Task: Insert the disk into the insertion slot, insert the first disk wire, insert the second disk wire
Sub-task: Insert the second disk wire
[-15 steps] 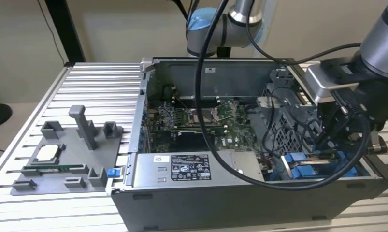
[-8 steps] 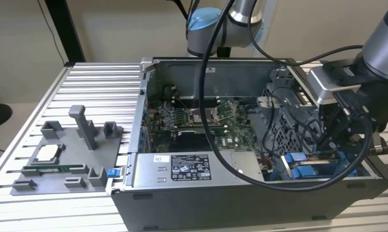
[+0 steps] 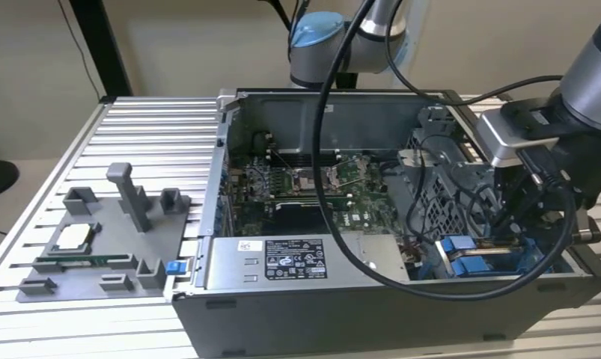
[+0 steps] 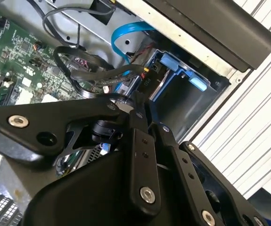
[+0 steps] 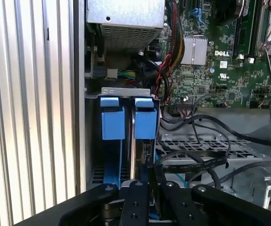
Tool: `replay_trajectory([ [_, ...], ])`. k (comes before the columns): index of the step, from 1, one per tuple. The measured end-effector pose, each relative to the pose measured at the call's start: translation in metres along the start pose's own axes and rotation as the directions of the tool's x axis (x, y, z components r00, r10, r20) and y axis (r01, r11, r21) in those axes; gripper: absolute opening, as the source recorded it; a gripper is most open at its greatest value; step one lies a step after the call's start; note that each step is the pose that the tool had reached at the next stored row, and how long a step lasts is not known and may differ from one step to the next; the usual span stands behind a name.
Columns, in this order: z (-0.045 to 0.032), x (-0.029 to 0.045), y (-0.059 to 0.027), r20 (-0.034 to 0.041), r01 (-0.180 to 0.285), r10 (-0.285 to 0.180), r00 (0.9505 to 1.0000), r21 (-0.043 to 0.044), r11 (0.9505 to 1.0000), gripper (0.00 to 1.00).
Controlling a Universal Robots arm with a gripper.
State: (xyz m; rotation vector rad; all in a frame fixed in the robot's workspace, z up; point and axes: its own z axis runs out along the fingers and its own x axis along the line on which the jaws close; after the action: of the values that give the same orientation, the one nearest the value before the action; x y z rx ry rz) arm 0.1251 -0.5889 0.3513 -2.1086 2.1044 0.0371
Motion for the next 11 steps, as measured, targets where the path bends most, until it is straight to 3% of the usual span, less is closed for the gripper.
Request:
replay_trajectory([
  [11,0.0054,-0.0005,0.0002,0.0004,0.000,0.000,1.0000,0.0000,1.0000,0.00],
])
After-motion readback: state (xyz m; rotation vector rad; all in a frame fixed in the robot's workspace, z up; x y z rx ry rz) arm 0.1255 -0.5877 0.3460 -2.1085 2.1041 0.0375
